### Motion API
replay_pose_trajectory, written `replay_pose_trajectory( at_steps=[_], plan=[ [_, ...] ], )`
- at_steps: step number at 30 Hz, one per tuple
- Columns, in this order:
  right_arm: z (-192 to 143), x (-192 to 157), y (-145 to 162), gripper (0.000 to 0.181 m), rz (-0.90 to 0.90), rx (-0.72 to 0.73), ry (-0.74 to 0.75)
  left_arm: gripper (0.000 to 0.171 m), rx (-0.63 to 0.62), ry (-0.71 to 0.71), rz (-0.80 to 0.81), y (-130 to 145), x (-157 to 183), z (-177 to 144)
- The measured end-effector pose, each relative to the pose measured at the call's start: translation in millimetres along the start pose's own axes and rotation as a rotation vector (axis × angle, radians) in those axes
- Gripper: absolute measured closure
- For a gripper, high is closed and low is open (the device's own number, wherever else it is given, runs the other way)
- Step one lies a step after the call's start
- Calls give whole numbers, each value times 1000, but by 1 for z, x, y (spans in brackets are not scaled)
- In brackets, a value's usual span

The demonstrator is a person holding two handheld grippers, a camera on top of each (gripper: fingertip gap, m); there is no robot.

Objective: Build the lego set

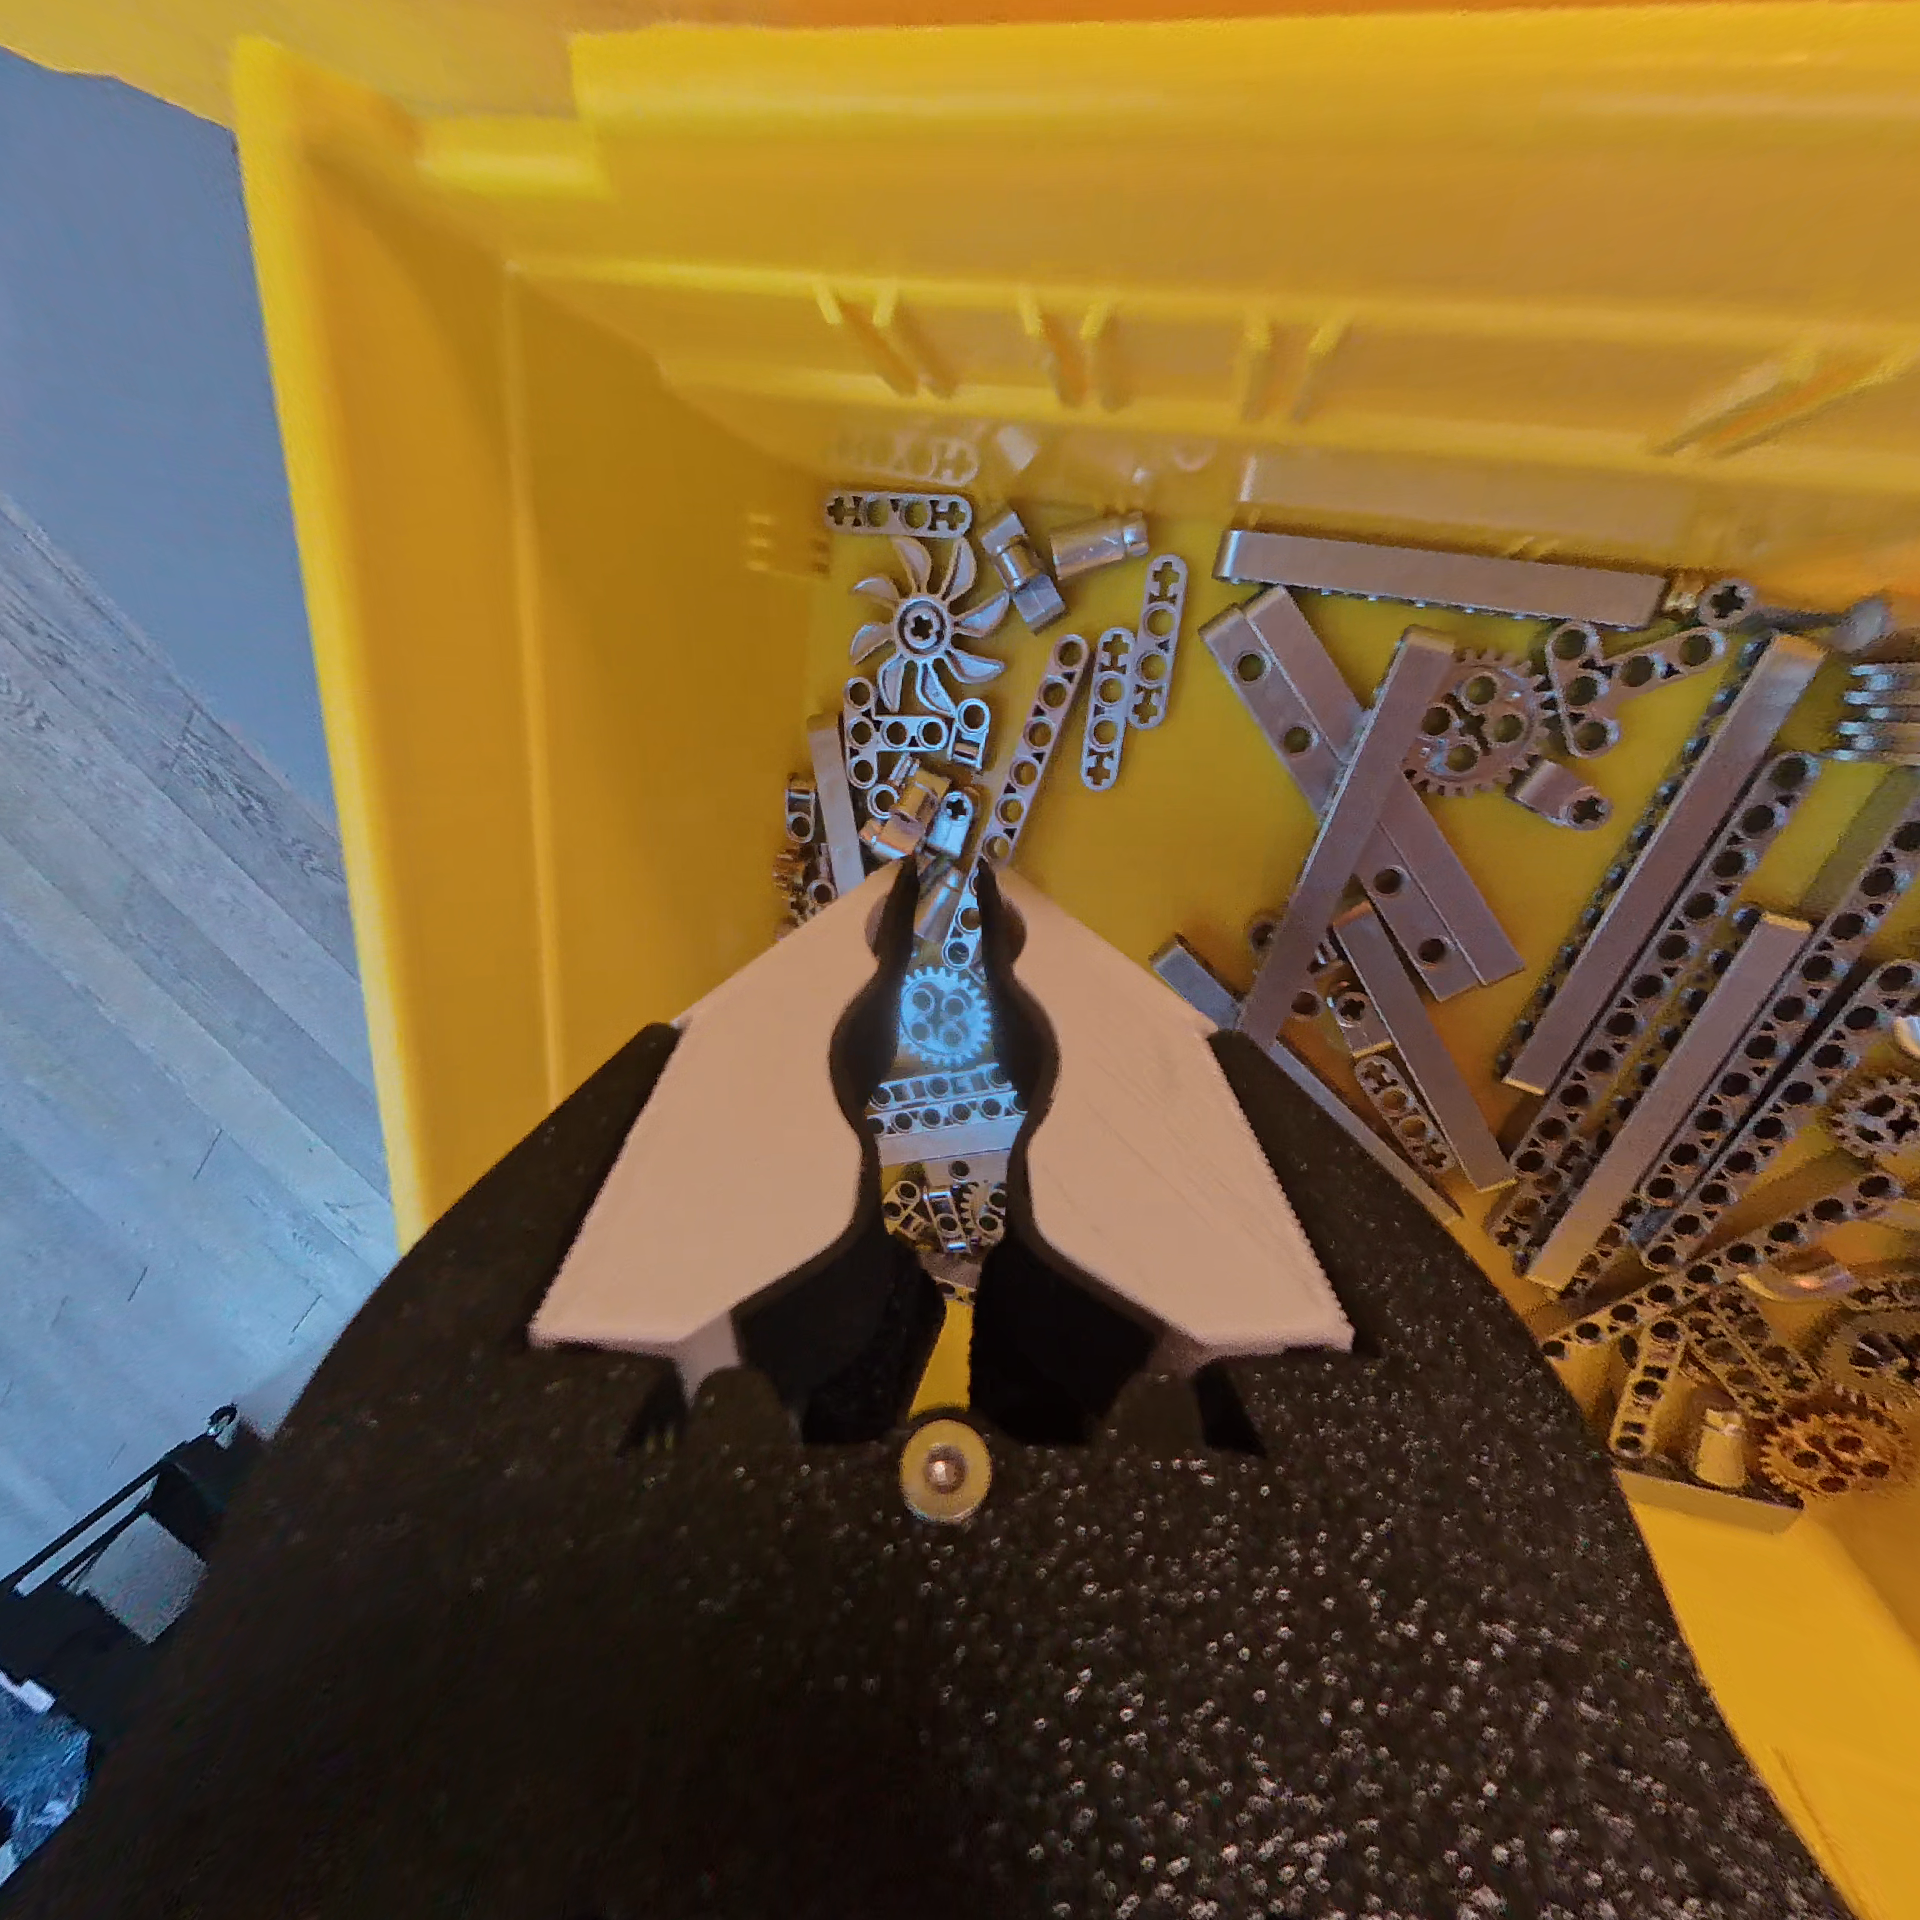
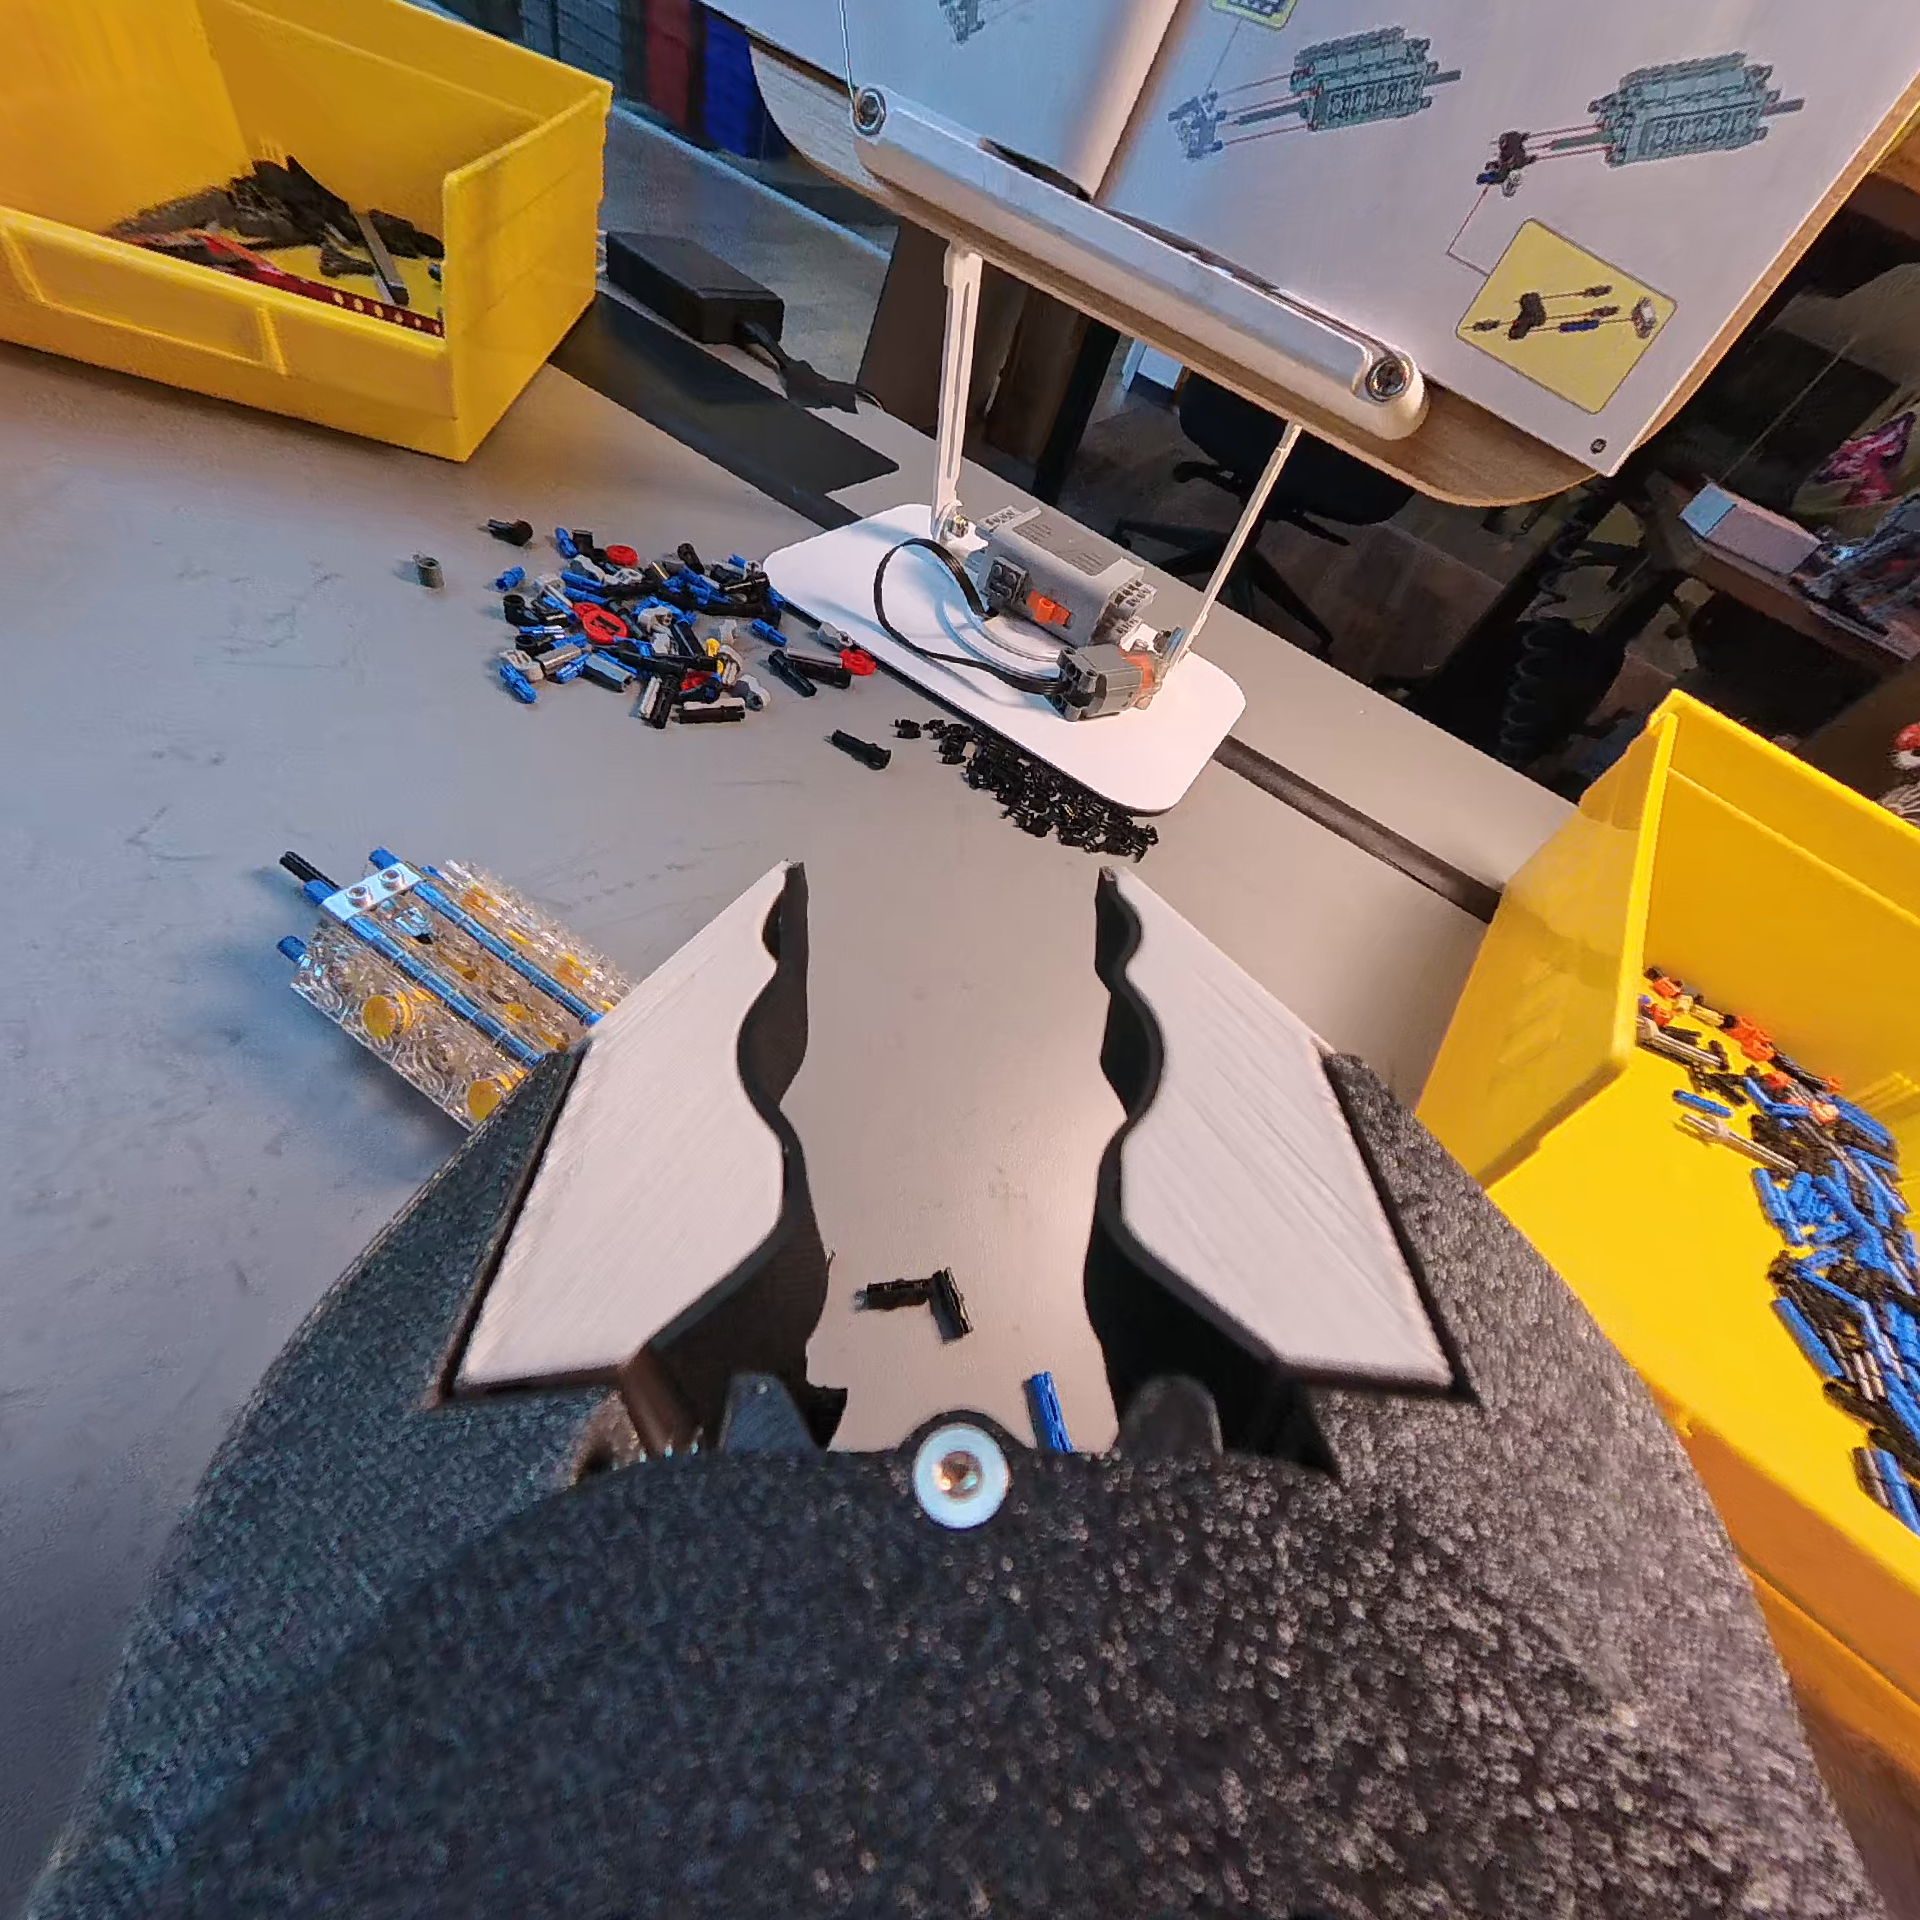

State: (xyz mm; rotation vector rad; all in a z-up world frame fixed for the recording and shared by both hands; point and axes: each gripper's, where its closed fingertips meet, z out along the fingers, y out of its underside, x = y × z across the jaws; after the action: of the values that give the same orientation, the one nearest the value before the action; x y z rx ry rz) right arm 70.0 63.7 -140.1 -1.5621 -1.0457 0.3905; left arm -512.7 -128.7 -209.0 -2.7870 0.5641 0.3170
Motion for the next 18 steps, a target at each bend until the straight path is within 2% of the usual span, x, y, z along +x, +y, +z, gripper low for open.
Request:
replay_pose_trajectory(
  at_steps=[5,10,12,15,18],
  plan=[
    [-4,-11,-10,126,-19,56,-62,158,38,121,16,0,32,-15],
    [-6,-16,-17,122,-29,97,-90,147,-30,193,38,18,56,-12],
    [-6,-17,-18,122,-27,103,-93,147,-65,185,48,26,57,-6],
    [-7,-17,-19,122,-38,100,-92,161,-77,145,46,29,47,-2],
    [-10,-16,-17,122,-45,93,-85,164,-88,93,13,31,32,-1]
  ],
)
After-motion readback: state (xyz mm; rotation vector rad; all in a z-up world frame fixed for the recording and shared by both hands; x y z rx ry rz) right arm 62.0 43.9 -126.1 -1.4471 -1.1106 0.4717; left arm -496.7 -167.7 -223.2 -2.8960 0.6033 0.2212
